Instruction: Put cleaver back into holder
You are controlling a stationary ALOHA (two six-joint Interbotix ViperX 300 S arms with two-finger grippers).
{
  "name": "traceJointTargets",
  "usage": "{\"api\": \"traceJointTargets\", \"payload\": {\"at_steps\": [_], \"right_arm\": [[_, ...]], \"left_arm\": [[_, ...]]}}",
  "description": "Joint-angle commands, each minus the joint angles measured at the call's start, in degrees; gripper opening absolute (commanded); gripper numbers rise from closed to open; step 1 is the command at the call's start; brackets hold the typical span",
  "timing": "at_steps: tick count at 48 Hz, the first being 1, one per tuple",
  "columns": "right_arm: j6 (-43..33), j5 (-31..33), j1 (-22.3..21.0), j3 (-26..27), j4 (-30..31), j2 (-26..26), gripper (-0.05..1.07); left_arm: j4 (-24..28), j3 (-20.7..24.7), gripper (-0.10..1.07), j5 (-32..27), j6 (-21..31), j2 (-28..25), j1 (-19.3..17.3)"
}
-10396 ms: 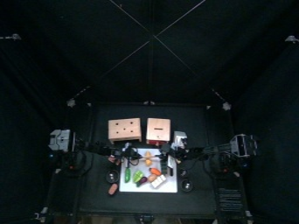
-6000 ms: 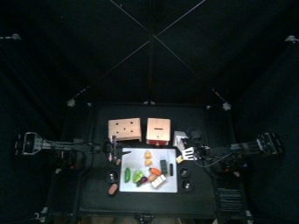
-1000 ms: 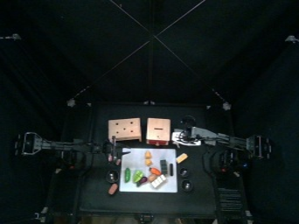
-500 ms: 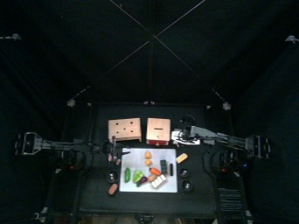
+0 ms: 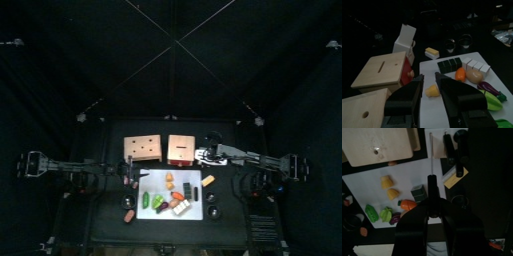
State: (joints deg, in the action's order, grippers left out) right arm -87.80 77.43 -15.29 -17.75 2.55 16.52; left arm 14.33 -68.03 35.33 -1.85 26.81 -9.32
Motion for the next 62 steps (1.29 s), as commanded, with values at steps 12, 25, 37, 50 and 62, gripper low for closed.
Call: {"api": "traceJointTargets", "payload": {"at_steps": [12,25,37,50,62], "right_arm": [[0.2,-3.0,-0.6,-0.6,1.6,0.7,0.57],[3.7,-3.9,-0.8,-1.0,1.6,0.6,0.58],[3.8,-4.5,-1.0,-1.0,1.6,0.5,0.72],[3.7,-4.7,-1.1,-0.3,1.9,0.6,0.76],[3.7,-4.7,-0.7,-0.1,1.8,1.3,0.75]], "left_arm": [[0.0,0.6,0.70,0.3,0.1,0.1,0.1],[0.0,0.5,0.70,0.3,0.1,0.1,0.1],[0.1,0.5,0.70,0.3,0.1,0.1,0.1],[0.1,0.4,0.70,0.3,0.1,0.1,0.1],[0.1,0.4,0.70,0.3,0.1,0.1,0.1]]}}
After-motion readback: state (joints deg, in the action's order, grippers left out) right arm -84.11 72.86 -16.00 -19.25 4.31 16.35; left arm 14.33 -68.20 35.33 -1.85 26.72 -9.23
